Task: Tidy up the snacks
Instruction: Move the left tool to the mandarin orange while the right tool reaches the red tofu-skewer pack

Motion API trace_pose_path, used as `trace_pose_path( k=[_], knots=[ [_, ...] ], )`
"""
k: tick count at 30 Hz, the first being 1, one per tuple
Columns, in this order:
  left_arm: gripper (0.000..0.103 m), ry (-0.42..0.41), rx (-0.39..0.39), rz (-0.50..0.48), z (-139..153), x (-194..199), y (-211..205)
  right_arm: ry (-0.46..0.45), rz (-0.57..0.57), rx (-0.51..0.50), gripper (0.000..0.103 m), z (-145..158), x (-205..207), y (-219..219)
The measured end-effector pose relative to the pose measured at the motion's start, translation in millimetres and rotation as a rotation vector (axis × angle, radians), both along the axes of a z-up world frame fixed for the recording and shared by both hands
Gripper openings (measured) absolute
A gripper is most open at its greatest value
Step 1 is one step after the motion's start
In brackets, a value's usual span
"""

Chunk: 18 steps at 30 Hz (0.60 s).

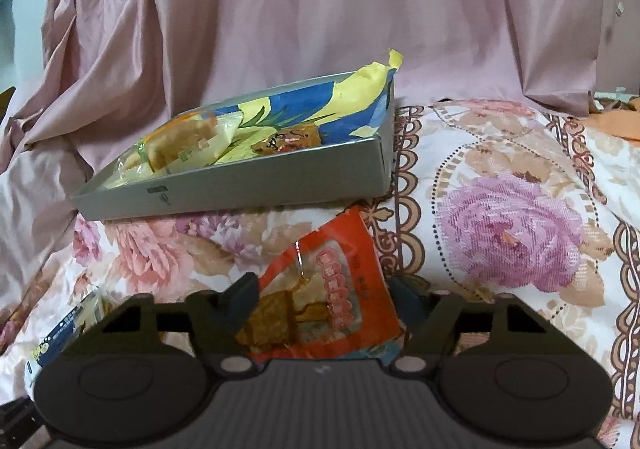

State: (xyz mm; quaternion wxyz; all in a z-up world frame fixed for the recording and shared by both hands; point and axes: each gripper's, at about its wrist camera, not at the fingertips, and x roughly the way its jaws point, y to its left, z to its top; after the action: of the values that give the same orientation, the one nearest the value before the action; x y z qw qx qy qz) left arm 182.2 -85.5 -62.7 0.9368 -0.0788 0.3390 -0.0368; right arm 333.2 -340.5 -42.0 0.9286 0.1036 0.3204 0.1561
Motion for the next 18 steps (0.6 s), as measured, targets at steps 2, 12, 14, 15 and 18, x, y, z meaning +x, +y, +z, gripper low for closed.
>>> trace_pose_path(
  k=[2,12,14,15,18],
  knots=[
    [0.071,0.007,-0.012,0.022,-1,1,3,-0.002,-0.003,-0.008,0.054,1,-1,-1],
    [0.043,0.015,0.005,0.073,-1,0,9,0.109,0.100,-0.032,0.020,-3,-9,6],
    [0.043,0.015,0.002,0.075,-1,-1,9,0.151,0.155,-0.029,0.020,-5,-15,8],
    [0.042,0.015,0.000,0.075,0,-1,9,0.174,0.198,-0.026,0.020,-6,-19,10],
    [0.042,0.017,-0.001,0.075,-1,-2,9,0.208,0.322,-0.041,0.025,-8,-30,18]
  ],
)
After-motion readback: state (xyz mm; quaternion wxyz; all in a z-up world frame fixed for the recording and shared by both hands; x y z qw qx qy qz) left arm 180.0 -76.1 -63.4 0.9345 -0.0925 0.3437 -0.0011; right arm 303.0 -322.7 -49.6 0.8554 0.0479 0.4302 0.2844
